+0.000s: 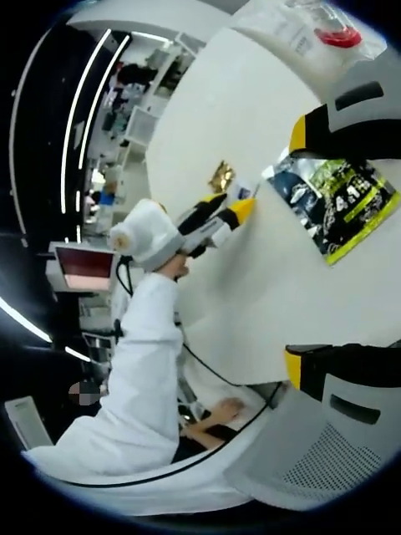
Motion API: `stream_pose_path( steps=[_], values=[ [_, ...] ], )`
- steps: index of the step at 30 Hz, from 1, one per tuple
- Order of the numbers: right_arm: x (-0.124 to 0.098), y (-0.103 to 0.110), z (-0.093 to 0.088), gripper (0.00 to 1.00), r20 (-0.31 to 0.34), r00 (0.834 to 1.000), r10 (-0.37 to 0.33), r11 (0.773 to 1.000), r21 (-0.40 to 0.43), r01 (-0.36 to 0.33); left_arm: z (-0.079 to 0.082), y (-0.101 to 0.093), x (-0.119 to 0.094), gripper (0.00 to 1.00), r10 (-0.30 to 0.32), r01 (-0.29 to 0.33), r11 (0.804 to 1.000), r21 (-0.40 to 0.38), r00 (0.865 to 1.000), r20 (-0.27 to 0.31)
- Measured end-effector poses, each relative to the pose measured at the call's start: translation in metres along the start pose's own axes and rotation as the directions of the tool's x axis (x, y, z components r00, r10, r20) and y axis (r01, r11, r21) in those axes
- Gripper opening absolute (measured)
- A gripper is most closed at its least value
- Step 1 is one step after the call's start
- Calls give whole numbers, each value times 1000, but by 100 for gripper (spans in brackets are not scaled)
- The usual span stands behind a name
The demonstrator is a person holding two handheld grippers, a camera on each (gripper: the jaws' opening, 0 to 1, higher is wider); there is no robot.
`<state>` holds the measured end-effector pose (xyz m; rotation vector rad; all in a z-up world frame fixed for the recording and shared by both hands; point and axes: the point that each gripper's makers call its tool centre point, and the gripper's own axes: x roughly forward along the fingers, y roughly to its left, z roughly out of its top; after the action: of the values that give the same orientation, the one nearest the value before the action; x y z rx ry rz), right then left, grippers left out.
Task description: Arrange the skincare products in the storage area until every visible bottle or jar stands upright without overlapping.
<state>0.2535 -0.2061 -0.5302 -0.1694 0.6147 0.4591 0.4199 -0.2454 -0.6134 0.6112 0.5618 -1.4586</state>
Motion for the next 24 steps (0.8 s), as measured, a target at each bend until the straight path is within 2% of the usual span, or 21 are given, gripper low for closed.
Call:
stream_pose_path(
  steps=[2, 9, 12, 16, 17, 18, 20, 24],
  values=[
    [1, -1, 1, 92, -4, 1000, 9, 1000, -16, -9, 0, -1, 0, 36, -9, 9, 1000, 20, 1000, -3],
    [10, -6, 3, 84, -16, 1000, 26, 999, -32, -26, -5, -3, -4, 36, -34, 34, 999, 14, 999, -25],
    [16, -8, 4, 81, -19, 1000, 23, 997, -70, -24, -7, -13, -9, 35, -61, 62, 998, 16, 998, -26],
    [27, -11, -4, 66, -58, 998, 29, 991, -127, -37, -9, -21, -11, 35, -111, 110, 994, -15, 994, -21],
    [30, -12, -4, 66, -56, 998, 22, 991, -131, -30, -8, -27, -13, 35, -125, 125, 992, -29, 992, -17],
    [32, -12, -4, 67, -56, 998, 22, 991, -133, -29, -8, -28, -14, 35, -127, 127, 991, -31, 992, -10],
    [36, -11, -4, 60, -58, 997, 43, 992, -117, -49, -9, -30, -16, 35, -133, 133, 991, -34, 991, -8],
    [44, -19, -3, 48, -43, 999, 19, 994, -103, -24, -12, -39, -25, 35, -156, 156, 987, -27, 988, -5]
  ],
)
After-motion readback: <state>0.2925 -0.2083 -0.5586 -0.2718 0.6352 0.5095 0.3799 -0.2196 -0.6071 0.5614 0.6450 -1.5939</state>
